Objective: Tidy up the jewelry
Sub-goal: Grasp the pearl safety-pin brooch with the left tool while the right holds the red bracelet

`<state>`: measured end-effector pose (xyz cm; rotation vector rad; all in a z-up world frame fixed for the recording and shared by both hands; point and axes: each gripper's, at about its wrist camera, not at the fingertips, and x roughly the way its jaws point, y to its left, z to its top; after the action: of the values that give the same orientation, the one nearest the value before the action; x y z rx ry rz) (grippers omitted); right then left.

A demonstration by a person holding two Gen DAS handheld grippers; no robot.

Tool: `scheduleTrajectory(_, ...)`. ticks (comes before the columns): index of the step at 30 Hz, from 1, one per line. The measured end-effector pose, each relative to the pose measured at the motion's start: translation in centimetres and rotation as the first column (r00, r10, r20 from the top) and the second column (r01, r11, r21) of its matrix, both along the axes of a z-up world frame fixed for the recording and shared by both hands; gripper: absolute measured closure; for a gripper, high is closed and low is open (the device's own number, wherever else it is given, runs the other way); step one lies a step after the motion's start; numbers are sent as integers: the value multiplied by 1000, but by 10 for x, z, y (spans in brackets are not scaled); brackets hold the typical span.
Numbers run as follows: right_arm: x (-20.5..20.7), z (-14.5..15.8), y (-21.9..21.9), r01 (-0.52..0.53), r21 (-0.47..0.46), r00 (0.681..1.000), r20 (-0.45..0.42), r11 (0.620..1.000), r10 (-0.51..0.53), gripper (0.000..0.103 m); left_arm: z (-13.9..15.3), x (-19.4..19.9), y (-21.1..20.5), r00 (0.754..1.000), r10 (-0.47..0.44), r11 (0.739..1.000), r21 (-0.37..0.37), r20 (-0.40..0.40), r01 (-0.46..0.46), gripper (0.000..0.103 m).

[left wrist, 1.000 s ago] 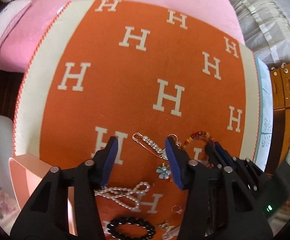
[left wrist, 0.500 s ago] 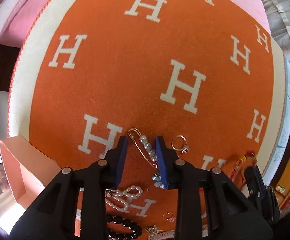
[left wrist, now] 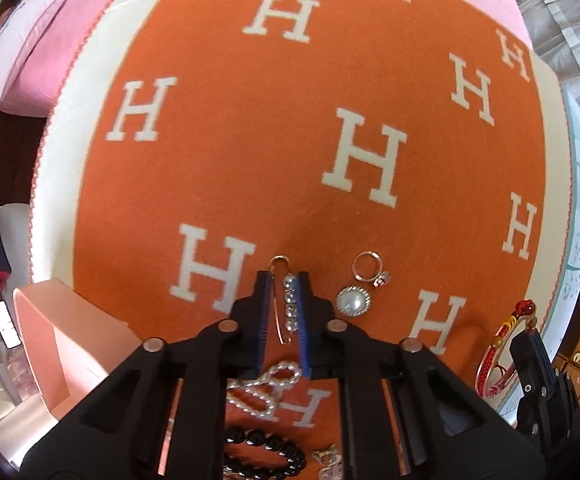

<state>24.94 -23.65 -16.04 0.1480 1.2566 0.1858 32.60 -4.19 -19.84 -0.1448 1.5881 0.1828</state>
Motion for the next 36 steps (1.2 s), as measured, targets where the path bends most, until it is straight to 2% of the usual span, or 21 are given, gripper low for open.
scheduleTrajectory(3, -7, 7, 4, -7, 12, 1000, -1, 1000, 7, 96, 16, -10, 10, 1000, 4, 999, -41, 22, -3, 103)
scheduleTrajectory(9, -25, 19, 21, -28, -3, 1000, -1, 1000, 28, 96, 45, -34, 20, 996, -43, 998, -51, 75, 47, 103)
scheduleTrajectory(14, -46, 40, 33, -10, 22, 1000, 21, 1000, 10, 96, 48, -41, 31, 989, -128, 990, -56, 75, 132, 103)
scheduleTrajectory(16, -52, 44, 37, -11, 20, 999, 30, 1000, 10, 96, 46, -40, 32, 985, -160, 986, -32, 70, 163, 102)
scheduleTrajectory(22, -66, 43, 38, 9, 36, 1000, 20, 999, -10, 96, 19, -35, 23, 979, -202, 979, -33, 9, 202, 100)
scheduleTrajectory(27, -70, 35, 29, 29, 44, 1000, 2, 999, -29, 96, 5, -30, 4, 963, -268, 963, 26, -13, 269, 100)
scheduleTrajectory(29, -72, 33, 25, 37, 49, 999, -2, 998, -37, 96, 4, -26, -3, 958, -288, 957, 44, -6, 288, 96)
scheduleTrajectory(32, -71, 30, 18, 47, 57, 999, -11, 997, -46, 96, 7, -22, -7, 958, -287, 958, 17, -5, 287, 81)
scheduleTrajectory(34, -70, 28, 14, 56, 61, 998, -18, 997, -55, 96, 11, -22, -7, 959, -283, 959, 21, -14, 283, 58)
scheduleTrajectory(36, -69, 25, 9, 65, 67, 998, -27, 996, -63, 96, 13, -23, -7, 960, -278, 960, 15, -9, 278, 57)
